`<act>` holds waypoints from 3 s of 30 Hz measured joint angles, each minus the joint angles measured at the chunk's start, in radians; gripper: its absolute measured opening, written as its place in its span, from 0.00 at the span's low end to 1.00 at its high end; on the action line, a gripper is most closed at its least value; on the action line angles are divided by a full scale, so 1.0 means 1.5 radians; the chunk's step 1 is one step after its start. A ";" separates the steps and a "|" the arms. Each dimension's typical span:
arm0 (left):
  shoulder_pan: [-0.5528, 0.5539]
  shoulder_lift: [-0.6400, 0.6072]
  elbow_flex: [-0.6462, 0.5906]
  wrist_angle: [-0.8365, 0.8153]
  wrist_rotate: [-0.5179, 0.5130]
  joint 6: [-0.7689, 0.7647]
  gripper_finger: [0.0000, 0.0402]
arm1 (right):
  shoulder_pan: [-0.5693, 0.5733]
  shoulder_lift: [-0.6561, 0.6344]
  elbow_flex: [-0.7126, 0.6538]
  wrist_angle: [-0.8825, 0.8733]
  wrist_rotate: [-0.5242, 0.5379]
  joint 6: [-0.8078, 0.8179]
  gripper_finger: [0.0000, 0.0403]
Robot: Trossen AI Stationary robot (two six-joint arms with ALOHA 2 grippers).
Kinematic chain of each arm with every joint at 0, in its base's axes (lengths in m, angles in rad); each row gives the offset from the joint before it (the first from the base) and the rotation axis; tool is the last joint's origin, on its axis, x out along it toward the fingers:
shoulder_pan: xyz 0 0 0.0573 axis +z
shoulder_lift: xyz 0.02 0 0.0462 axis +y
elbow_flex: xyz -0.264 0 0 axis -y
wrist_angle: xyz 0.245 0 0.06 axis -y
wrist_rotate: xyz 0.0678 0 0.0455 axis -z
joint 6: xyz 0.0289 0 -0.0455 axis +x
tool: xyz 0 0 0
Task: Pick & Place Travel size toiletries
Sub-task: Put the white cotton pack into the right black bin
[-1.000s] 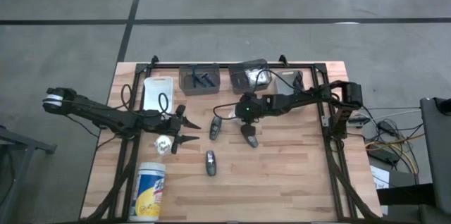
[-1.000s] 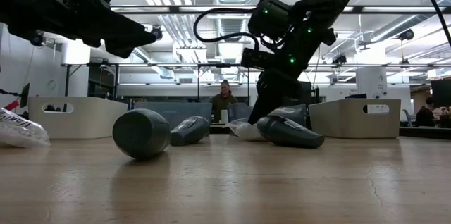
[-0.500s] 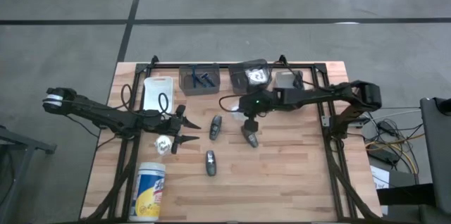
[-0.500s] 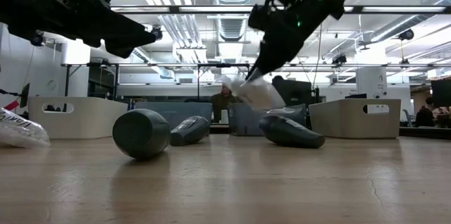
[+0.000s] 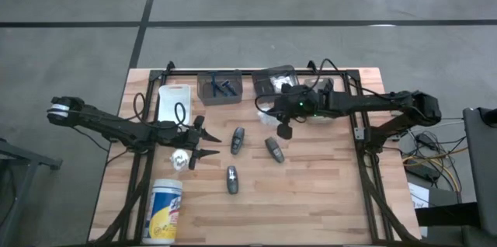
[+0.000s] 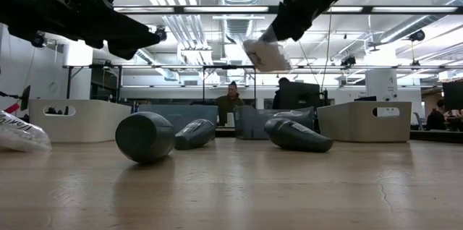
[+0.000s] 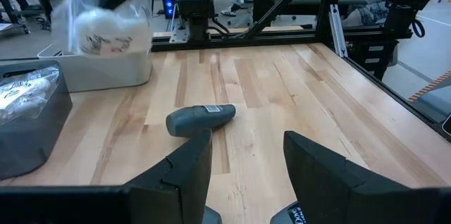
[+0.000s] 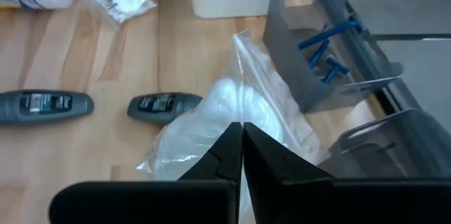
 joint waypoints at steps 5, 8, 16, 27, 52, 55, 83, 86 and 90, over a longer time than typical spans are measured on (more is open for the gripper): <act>0.000 0.000 0.000 0.000 0.000 0.000 0.45 | -0.017 -0.017 0.000 -0.001 0.000 0.000 0.02; 0.000 0.000 0.000 0.000 0.000 0.000 0.45 | -0.035 -0.016 0.000 0.001 0.001 0.002 0.02; 0.000 0.000 0.000 0.000 0.000 0.000 0.45 | -0.105 -0.002 0.000 0.029 0.002 0.004 0.02; 0.000 0.000 0.000 0.000 0.000 0.000 0.45 | -0.214 0.028 0.000 0.066 0.002 -0.018 0.02; 0.000 0.000 0.000 0.000 0.000 0.000 0.45 | -0.275 0.254 0.000 0.288 0.000 -0.071 0.02; 0.000 0.000 0.000 0.000 0.000 0.000 0.45 | -0.277 0.260 0.000 0.288 0.000 -0.058 0.02; 0.000 0.000 0.000 0.000 0.000 0.000 0.45 | -0.274 0.108 -0.004 0.075 -0.004 0.022 0.47; 0.000 0.000 0.000 0.000 0.000 0.000 0.45 | -0.256 0.067 -0.032 0.066 -0.006 0.036 0.48; 0.000 0.000 0.000 0.000 0.000 0.000 0.45 | -0.217 0.017 -0.096 0.112 -0.007 0.039 0.48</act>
